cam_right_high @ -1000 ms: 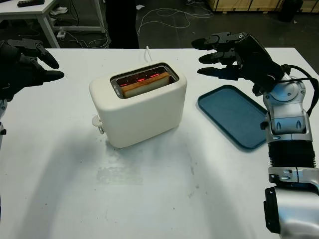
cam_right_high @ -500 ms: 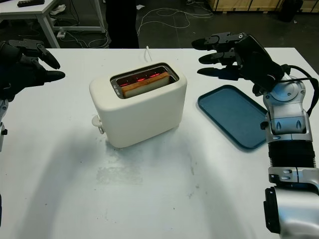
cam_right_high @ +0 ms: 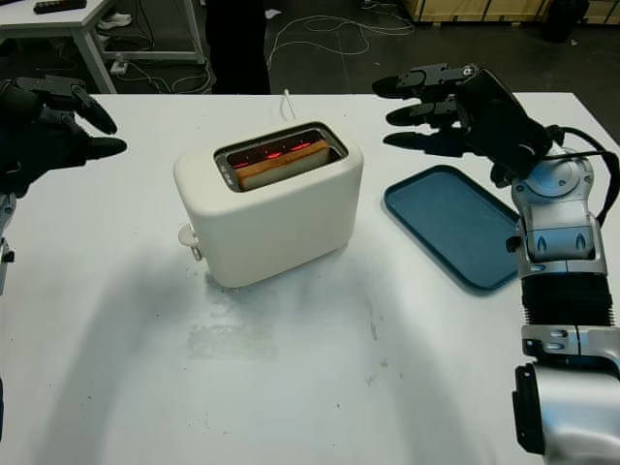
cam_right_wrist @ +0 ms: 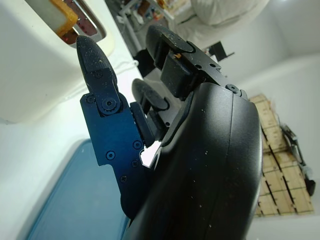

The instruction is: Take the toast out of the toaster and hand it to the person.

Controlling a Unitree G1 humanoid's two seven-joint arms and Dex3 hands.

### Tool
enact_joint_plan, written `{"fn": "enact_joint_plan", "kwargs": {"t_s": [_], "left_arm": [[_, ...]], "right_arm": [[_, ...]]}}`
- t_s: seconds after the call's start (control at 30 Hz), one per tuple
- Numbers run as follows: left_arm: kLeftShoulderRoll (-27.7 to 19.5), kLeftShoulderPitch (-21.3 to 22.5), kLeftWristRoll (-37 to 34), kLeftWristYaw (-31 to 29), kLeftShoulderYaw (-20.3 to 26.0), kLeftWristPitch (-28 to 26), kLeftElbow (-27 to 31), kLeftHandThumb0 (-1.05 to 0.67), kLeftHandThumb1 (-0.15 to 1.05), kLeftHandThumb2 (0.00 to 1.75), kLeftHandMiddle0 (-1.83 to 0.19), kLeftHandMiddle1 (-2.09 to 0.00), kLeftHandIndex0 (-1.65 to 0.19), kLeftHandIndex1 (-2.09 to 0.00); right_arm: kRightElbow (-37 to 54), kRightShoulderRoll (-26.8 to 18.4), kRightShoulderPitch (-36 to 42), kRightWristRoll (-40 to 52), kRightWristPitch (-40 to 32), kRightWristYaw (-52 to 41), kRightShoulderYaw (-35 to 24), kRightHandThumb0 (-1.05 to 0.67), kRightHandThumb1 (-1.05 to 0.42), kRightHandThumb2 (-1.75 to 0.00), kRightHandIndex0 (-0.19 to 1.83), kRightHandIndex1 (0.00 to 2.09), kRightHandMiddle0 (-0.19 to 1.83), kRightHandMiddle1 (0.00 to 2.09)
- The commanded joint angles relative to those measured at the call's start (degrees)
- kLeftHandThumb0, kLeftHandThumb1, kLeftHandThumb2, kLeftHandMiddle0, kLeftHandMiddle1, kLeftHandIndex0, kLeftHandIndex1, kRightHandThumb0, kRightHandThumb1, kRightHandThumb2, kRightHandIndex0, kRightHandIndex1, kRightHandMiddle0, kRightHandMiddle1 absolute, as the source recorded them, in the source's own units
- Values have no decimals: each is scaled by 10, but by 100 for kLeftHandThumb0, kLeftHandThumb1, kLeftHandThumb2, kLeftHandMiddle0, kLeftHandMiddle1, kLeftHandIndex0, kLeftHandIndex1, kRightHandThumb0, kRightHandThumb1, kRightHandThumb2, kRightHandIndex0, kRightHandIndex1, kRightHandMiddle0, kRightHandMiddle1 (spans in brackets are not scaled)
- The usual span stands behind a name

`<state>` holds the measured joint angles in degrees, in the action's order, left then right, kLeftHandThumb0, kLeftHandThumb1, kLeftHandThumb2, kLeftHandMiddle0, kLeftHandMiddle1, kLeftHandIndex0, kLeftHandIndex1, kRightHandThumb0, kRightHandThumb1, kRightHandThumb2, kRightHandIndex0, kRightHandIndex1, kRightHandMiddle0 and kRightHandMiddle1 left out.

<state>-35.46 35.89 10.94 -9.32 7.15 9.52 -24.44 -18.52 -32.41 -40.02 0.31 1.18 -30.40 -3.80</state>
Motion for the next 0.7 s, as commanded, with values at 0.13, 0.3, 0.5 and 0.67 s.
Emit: {"fn": "enact_joint_plan", "kwargs": {"t_s": [0.13,0.3,0.5,0.67], "left_arm": [[1,-6,-4,5,2,-1,2,-105,73,0,-110,-107,-100,-108],[1,-7,-4,6,2,1,2,-105,73,0,-110,-107,-101,-108],[1,-6,-4,7,2,3,1,-105,73,0,-110,-107,-101,-108],[1,-7,-5,6,2,3,0,-105,73,0,-111,-107,-101,-108]], "right_arm": [[4,2,4,14,-9,-4,-3,-55,-81,0,74,18,75,0],[9,2,5,16,-18,-2,-3,-53,-81,0,72,18,73,0],[6,1,5,15,-8,-3,-2,-54,-81,0,72,19,73,0],[7,2,4,17,-17,-3,-2,-53,-81,0,72,19,74,0]]}}
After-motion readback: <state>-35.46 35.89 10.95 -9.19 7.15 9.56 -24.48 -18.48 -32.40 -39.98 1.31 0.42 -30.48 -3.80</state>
